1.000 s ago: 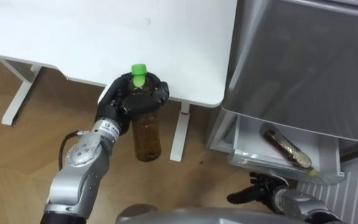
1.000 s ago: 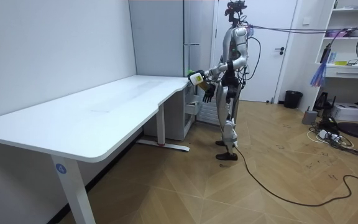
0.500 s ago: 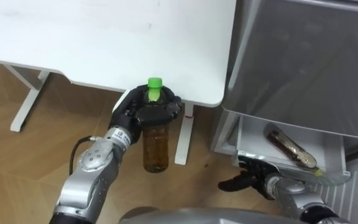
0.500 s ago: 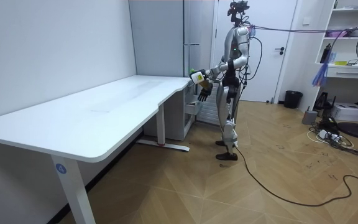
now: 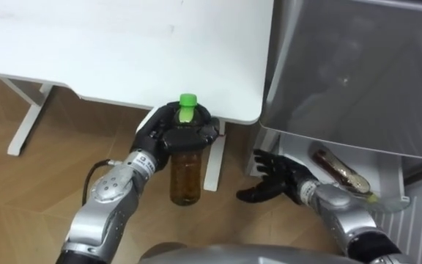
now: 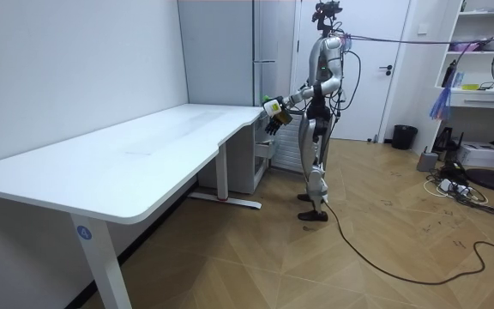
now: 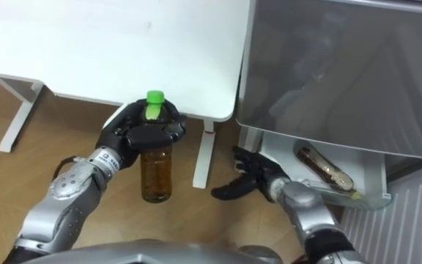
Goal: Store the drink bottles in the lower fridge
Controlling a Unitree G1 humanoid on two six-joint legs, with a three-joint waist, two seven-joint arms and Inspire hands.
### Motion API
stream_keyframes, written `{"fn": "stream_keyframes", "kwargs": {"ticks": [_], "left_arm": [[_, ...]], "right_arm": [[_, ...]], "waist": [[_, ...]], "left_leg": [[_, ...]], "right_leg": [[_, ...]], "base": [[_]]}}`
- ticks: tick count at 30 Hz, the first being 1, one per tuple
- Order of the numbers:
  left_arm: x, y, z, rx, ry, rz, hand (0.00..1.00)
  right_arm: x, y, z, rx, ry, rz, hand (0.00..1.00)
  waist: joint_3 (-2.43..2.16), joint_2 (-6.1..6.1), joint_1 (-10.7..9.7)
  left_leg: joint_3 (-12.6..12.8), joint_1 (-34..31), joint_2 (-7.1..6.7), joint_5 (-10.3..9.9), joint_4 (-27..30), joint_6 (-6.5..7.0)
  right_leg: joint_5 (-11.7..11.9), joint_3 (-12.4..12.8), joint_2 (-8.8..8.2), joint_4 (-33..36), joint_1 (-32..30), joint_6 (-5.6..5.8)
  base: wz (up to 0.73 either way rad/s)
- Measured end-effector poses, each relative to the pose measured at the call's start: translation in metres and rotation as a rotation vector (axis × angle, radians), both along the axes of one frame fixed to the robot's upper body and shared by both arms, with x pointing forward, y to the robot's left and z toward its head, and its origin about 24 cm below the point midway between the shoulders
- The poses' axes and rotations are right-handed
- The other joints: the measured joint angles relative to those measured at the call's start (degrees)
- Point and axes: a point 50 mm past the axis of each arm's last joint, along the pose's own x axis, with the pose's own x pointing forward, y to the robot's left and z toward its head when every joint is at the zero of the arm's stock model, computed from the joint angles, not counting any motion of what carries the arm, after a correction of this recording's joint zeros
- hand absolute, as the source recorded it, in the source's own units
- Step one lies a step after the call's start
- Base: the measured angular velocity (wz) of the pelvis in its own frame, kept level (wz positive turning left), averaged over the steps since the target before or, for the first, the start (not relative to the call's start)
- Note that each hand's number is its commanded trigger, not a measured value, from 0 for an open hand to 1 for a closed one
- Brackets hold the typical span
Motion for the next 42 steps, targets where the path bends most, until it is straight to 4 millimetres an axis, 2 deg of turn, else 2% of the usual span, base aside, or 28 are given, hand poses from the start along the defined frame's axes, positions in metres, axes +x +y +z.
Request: {"fn": "stream_keyframes", "kwargs": {"ticks": [5,17,21,26,42], "left_arm": [[-0.002,-0.007,-0.001,-0.010,0.004,-0.028,0.96],[-0.003,-0.014,0.000,-0.024,-0.007,-0.068,0.94],[-0.003,-0.018,0.002,-0.029,-0.029,-0.094,0.93],[-0.004,-0.019,0.003,-0.011,-0.049,-0.131,0.91],[-0.008,-0.026,0.001,0.074,-0.070,-0.226,0.89]], "right_arm": [[0.004,0.016,0.014,0.075,-0.057,0.091,0.00],[0.006,0.031,0.034,0.166,-0.100,0.253,0.00],[0.004,0.036,0.034,0.188,-0.089,0.295,0.00],[0.001,0.043,0.035,0.228,-0.072,0.344,0.00],[-0.006,0.042,0.034,0.291,-0.002,0.450,0.00]], "waist": [[0.25,-0.40,0.0],[0.22,-0.42,0.3],[0.23,-0.58,0.7],[0.64,-1.68,0.9],[0.47,-1.98,1.6]], "left_leg": [[0.0,0.0,-0.03,0.0,0.0,0.02],[0.2,-0.2,-0.01,0.1,-0.3,0.10],[0.7,0.1,0.01,0.1,-0.4,0.10],[1.1,-0.1,0.07,0.1,-0.3,0.11],[1.2,-0.3,0.18,0.0,-0.1,0.21]], "right_leg": [[0.0,0.0,-0.05,0.0,0.3,0.00],[0.0,0.2,-0.08,0.1,-0.5,0.00],[0.0,0.8,-0.13,0.1,-0.5,0.00],[0.0,1.0,-0.10,0.1,-0.6,0.00],[0.0,1.2,-0.08,0.9,-1.1,0.01]], "base": [[0.00],[0.00],[-0.07],[-0.04],[0.00]]}}
